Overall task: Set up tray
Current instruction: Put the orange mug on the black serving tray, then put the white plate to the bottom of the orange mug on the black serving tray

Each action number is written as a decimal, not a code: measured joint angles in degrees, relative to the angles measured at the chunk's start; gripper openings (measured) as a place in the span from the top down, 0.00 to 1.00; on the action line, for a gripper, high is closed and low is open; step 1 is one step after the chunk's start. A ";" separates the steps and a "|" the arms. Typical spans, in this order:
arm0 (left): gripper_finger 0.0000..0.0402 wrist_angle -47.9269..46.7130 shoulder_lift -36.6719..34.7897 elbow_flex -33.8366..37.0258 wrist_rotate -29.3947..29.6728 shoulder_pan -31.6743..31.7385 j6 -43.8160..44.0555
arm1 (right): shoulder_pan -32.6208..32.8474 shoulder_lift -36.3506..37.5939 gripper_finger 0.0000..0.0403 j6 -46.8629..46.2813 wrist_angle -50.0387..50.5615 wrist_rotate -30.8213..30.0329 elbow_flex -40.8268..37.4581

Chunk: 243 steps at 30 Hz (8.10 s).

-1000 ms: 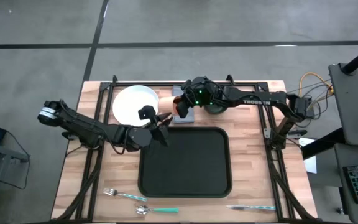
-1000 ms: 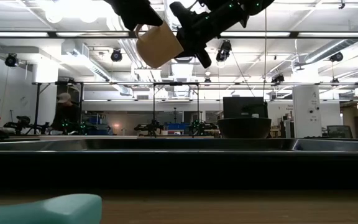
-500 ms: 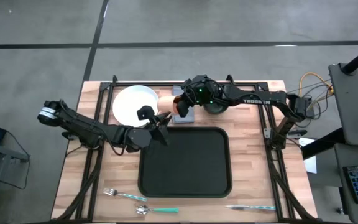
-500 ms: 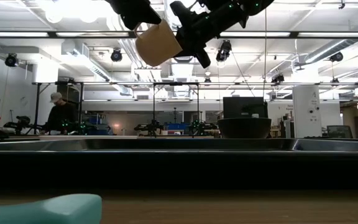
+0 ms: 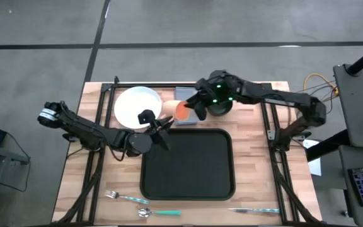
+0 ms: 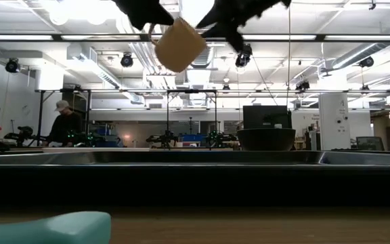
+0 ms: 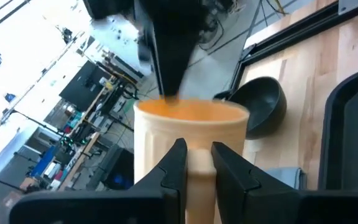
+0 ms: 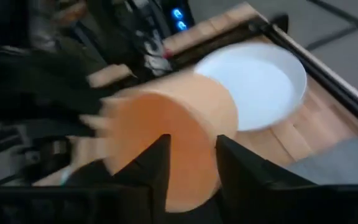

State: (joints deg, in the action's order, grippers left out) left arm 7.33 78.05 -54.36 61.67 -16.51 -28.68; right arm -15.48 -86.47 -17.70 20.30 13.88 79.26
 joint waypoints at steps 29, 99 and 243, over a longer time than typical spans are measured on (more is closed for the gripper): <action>0.92 27.75 -22.54 44.90 -10.71 -1.99 36.40 | 36.26 23.47 0.65 1.31 -50.80 -41.49 -55.24; 0.68 36.08 -2.46 43.37 -4.87 -15.43 58.19 | 36.99 18.16 0.71 2.28 -57.18 -41.90 -59.21; 1.00 -60.73 -0.64 0.13 -48.02 34.93 29.61 | 29.54 17.70 0.53 4.58 -32.13 -36.35 -43.06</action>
State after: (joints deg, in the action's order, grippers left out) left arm -53.40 77.41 -54.22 13.65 18.42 0.93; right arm 14.07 -68.77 -13.12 -11.83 -22.47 36.21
